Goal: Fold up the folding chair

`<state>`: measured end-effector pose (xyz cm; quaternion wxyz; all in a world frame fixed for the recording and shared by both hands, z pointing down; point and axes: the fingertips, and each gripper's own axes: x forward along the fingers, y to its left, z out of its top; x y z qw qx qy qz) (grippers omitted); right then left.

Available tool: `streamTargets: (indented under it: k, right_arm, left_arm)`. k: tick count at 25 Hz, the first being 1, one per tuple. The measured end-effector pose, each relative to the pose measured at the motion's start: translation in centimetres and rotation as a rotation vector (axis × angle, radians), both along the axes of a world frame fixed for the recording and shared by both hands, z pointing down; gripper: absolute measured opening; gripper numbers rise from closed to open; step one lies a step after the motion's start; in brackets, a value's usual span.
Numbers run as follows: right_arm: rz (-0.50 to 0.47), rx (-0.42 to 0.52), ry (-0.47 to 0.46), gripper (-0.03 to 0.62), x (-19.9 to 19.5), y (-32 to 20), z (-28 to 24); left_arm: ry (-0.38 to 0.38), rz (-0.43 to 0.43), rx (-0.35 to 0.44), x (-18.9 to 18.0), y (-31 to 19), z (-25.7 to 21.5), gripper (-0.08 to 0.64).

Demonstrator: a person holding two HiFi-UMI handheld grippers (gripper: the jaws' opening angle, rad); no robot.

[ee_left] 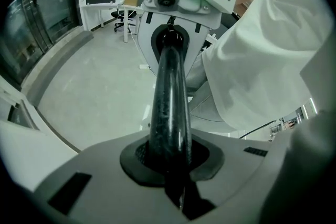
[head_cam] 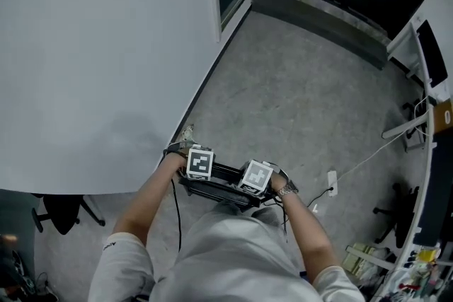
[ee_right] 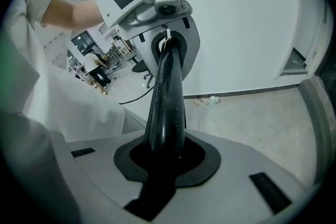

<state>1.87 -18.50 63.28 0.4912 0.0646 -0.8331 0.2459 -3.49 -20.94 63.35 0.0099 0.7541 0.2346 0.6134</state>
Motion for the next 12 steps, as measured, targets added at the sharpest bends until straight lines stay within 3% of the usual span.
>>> streamTargets:
  k: [5, 12]
  right_arm:
    - [-0.007, -0.016, 0.019, 0.064, -1.8, -2.1, 0.9]
    - [-0.021, -0.031, 0.029, 0.064, -1.4, -3.2, 1.5]
  left_arm:
    - [0.012, -0.014, -0.023, -1.7, -2.1, 1.0, 0.066]
    - [0.022, -0.031, -0.032, -1.4, -3.1, 1.7, 0.066]
